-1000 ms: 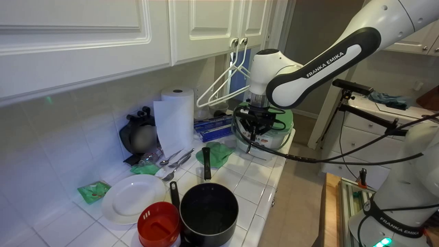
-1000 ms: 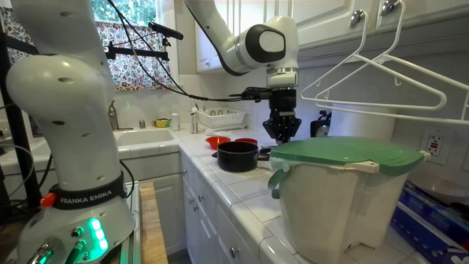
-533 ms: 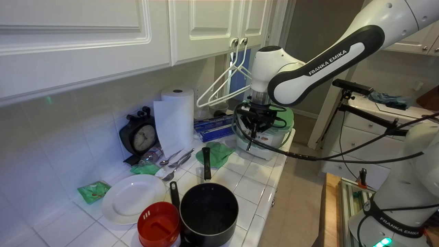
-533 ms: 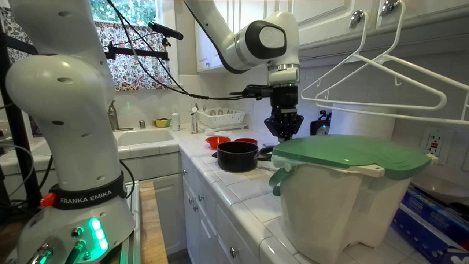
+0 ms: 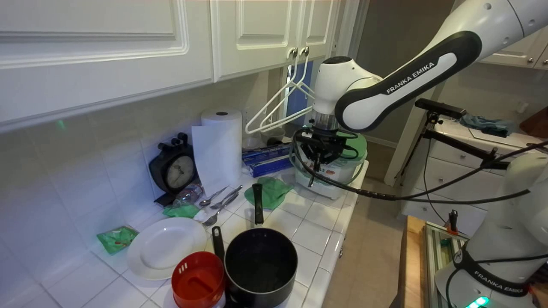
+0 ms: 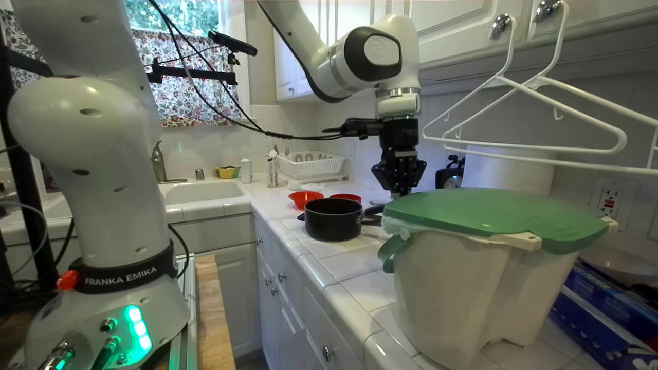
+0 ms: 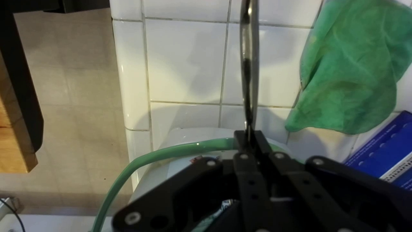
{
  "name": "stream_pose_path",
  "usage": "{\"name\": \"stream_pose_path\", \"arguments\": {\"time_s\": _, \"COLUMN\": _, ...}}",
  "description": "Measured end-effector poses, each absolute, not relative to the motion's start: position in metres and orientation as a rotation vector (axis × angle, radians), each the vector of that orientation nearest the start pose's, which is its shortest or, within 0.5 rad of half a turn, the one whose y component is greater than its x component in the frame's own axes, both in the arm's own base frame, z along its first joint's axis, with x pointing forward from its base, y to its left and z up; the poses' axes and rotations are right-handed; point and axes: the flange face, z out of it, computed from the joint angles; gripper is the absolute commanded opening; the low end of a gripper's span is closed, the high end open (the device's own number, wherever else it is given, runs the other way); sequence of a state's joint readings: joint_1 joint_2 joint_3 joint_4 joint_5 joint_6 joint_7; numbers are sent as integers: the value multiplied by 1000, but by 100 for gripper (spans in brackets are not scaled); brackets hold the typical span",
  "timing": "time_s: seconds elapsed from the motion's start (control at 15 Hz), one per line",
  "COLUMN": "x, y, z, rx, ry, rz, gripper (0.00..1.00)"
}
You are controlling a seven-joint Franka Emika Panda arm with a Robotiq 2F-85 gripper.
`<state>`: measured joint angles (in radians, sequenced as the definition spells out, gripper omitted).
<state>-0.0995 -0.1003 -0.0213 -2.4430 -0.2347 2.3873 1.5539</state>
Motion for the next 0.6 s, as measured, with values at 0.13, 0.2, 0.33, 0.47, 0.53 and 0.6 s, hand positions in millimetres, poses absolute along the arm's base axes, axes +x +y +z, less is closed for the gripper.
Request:
{"name": "stream_pose_path", "arguments": {"time_s": 0.13, "x": 472, "y": -59, "z": 344, "rx": -2359, "ry": 2206, "rz": -226, "gripper": 3}}
{"name": "stream_pose_path", "arguments": {"time_s": 0.2, "x": 472, "y": -58, "z": 343, "rx": -2362, "ry": 2204, "rz": -225, "gripper": 3}}
{"name": "stream_pose_path", "arguments": {"time_s": 0.33, "x": 472, "y": -56, "z": 342, "rx": -2371, "ry": 2201, "rz": -220, "gripper": 3}}
{"name": "stream_pose_path", "arguments": {"time_s": 0.47, "x": 473, "y": -53, "z": 339, "rx": -2381, "ry": 2196, "rz": -213, "gripper": 3}}
{"name": "stream_pose_path", "arguments": {"time_s": 0.53, "x": 473, "y": -51, "z": 338, "rx": -2386, "ry": 2193, "rz": -210, "gripper": 3}}
{"name": "stream_pose_path", "arguments": {"time_s": 0.6, "x": 473, "y": -50, "z": 337, "rx": -2389, "ry": 2191, "rz": -208, "gripper": 3}}
